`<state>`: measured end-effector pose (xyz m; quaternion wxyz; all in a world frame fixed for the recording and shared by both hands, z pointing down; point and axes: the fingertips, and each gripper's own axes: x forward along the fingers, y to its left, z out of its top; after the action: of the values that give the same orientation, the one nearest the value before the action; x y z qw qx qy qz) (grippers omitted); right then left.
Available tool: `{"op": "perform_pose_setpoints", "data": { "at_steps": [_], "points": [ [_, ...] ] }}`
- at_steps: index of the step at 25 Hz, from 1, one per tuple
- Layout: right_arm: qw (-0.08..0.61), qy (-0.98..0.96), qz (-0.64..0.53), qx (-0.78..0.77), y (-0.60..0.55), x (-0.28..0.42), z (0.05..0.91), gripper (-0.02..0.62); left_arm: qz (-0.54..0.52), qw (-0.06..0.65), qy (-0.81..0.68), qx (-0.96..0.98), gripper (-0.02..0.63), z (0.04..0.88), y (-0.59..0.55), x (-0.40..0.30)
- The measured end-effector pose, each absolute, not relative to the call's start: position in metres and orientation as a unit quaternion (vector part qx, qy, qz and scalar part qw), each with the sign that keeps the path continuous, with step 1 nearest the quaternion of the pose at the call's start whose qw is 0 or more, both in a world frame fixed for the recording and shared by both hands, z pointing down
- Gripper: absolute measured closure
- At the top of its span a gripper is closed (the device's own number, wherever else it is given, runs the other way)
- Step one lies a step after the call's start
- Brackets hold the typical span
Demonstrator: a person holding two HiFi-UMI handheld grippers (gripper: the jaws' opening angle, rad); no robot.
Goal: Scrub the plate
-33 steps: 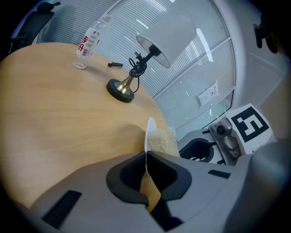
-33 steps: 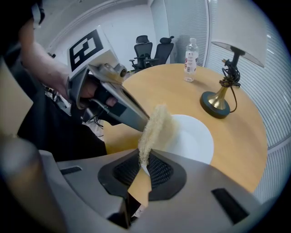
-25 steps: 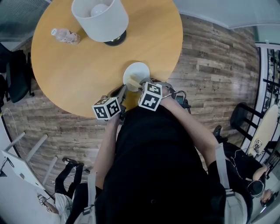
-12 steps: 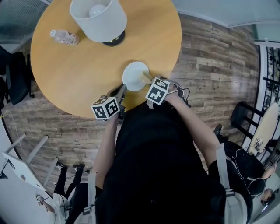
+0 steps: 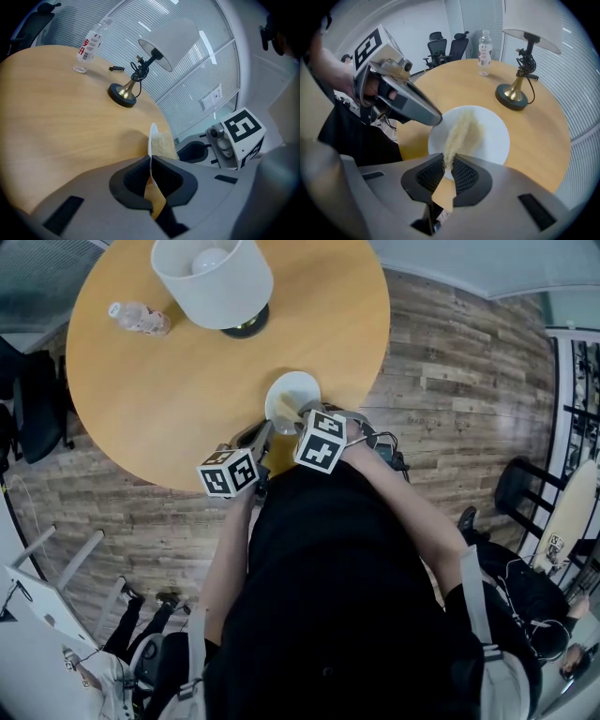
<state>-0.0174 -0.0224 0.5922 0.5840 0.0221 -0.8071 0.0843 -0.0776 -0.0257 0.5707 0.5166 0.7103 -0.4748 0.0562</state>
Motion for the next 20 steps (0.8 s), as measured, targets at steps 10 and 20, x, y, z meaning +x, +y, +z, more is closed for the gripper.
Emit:
{"op": "perform_pose_setpoints", "data": {
  "at_steps": [10,20],
  "points": [
    [0.61,-0.783,0.107,0.064,-0.047,0.007,0.607,0.549,0.054,0.515,-0.473,0.713,0.583,0.571,-0.026,-0.077],
    [0.633,-0.754,0.142,0.097,-0.055,0.043,0.62,0.549,0.053,0.513,-0.468,0.718,0.583,0.569,-0.024,-0.075]
  ]
}}
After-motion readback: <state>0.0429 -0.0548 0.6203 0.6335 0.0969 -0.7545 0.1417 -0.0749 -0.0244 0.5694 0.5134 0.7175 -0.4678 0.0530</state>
